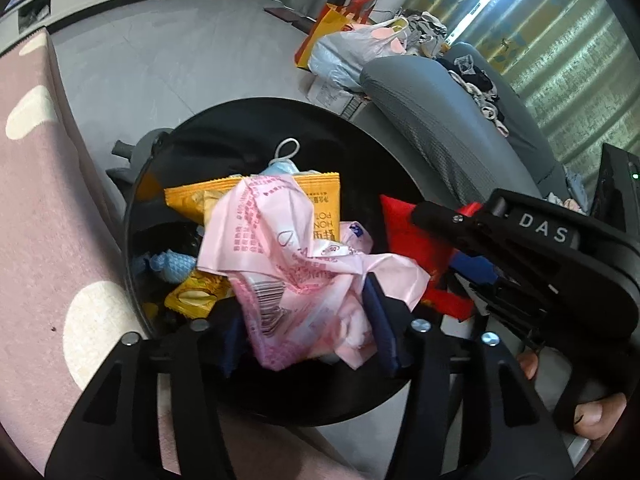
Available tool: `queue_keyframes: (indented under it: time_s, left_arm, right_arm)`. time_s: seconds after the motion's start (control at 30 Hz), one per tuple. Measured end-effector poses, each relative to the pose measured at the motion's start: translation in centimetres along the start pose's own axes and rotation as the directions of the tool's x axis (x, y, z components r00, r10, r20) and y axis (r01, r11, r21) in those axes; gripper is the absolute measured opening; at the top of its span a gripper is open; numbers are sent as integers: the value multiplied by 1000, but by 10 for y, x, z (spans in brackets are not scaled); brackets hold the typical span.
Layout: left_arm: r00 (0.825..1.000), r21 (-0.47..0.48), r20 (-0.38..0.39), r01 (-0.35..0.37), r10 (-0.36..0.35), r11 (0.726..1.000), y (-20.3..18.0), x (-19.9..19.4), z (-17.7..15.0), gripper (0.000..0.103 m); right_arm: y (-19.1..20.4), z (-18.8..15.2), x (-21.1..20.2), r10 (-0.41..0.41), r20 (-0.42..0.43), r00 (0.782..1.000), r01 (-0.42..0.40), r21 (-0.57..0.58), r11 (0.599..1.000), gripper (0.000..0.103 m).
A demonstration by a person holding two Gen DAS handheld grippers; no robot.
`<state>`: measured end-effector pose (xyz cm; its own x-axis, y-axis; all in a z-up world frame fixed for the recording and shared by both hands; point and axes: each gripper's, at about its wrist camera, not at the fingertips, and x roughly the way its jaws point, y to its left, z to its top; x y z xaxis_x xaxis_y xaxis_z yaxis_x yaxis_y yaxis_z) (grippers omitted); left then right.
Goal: Collect trash
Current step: 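Open both tools over the bin, dropping the paper and packet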
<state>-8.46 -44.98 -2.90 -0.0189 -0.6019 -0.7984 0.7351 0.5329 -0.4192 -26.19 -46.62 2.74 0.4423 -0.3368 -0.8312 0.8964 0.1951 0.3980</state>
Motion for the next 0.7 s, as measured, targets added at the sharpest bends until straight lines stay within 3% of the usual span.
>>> queue_keyframes:
  time_s: [0.23, 0.33, 0.53, 0.7]
  left_arm:
    - [999, 19, 39, -1, 0, 1000, -3, -20, 0, 82]
    - [997, 45, 77, -5, 1, 999, -8, -38, 2, 93]
    - [984, 76, 177, -42, 28, 996, -16, -84, 4, 100]
    - [961, 94, 252, -138, 111, 986, -18, -124, 4, 100]
  right_arm:
    - [1, 3, -12, 29, 14, 999, -29, 3, 1000, 45]
    - [4, 3, -20, 31, 37, 999, -31, 0, 1000, 55]
    - [13, 4, -46, 42, 100, 994, -39, -27, 999, 68]
    - [22, 0, -72, 19, 171, 985, -8, -65, 998, 90]
